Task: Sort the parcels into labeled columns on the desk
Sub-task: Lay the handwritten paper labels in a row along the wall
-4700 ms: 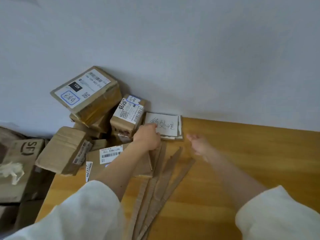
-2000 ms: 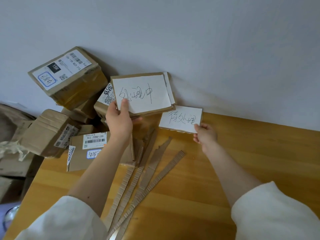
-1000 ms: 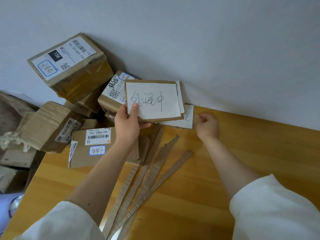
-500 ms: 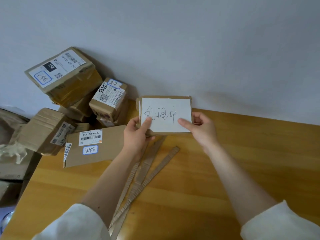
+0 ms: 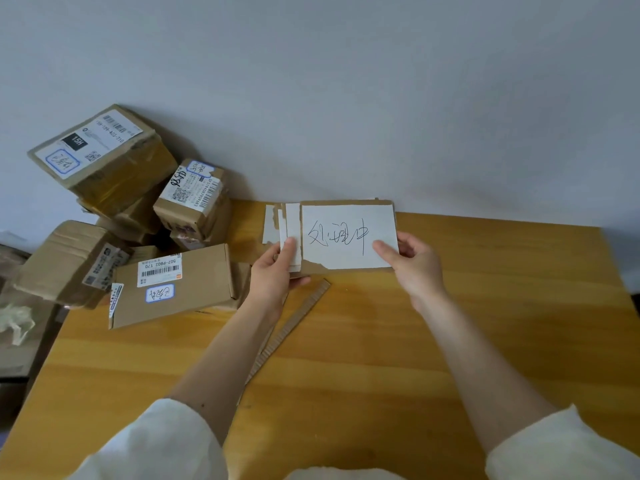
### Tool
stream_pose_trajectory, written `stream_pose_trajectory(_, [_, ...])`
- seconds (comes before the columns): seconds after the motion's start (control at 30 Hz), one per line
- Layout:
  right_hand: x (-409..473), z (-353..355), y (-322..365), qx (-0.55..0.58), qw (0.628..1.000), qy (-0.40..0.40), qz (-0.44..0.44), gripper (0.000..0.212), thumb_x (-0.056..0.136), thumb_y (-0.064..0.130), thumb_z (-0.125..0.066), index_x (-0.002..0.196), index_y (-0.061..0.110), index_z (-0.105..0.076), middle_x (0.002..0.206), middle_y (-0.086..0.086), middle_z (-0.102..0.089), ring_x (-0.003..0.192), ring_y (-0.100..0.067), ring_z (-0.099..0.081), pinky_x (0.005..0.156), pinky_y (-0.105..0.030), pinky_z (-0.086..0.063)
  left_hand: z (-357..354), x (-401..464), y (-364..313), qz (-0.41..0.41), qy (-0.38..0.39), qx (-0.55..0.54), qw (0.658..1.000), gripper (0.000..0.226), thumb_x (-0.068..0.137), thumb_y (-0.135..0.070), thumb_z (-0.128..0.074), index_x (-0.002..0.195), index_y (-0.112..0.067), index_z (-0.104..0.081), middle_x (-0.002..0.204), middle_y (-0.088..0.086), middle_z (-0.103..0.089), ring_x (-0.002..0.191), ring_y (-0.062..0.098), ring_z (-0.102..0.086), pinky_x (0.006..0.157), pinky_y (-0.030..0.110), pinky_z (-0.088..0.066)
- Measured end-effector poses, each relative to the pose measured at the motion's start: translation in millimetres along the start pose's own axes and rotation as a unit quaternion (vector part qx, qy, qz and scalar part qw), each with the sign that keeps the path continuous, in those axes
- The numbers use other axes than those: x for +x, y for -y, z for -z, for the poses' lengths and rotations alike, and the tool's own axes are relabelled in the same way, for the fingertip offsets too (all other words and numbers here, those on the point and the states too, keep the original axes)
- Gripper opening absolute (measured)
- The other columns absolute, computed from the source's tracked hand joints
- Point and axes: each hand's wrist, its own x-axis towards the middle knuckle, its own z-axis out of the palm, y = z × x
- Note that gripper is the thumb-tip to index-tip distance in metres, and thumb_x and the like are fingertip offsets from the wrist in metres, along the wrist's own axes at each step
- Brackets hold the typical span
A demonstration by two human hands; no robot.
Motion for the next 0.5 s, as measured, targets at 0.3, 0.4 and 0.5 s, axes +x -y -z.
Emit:
stream_pose_trajectory(0.3, [3,37,-13,-0.026,0.997,-0.027,-0.068,0.017,0.089,0.016,-0.072,0.105,0.018,-0.066,0.1,0.001,-0.073,0.084,-0.013,-0.066,0.069,-0.027,-0.055,-7,-4,23,0.03,-0.04,0.016,0.999,0.016,0.097,-0.034,-0.055,0.106,-0.022,-0.061,0.103,0.004,-0.069,0.086,0.018,-0.066,0.073,0.032,-0.058])
stream_pose_trajectory(0.4, [10,52,-14,0.016,0.992,-0.038,-0.121,0.012,0.094,0.014,-0.064,0.105,0.018,-0.064,0.103,0.002,-0.069,0.085,-0.014,-0.065,0.062,-0.024,-0.054,-8,-1,30,0.042,-0.062,0.012,0.997,0.015,0.098,-0.032,-0.054,0.104,-0.02,-0.06,0.098,0.003,-0.067,0.081,0.017,-0.064,0.071,0.03,-0.057])
stream_pose_trajectory(0.5, [22,63,-16,0.062,0.983,-0.059,-0.162,0.015,0.096,0.012,-0.061,0.11,0.016,-0.06,0.102,0.001,-0.065,0.082,-0.013,-0.063,0.058,-0.022,-0.05,-11,3,34,0.053,-0.083,0.007,0.995,0.011,0.098,-0.031,-0.054,0.099,-0.021,-0.059,0.095,0.002,-0.066,0.08,0.017,-0.063,0.071,0.031,-0.057])
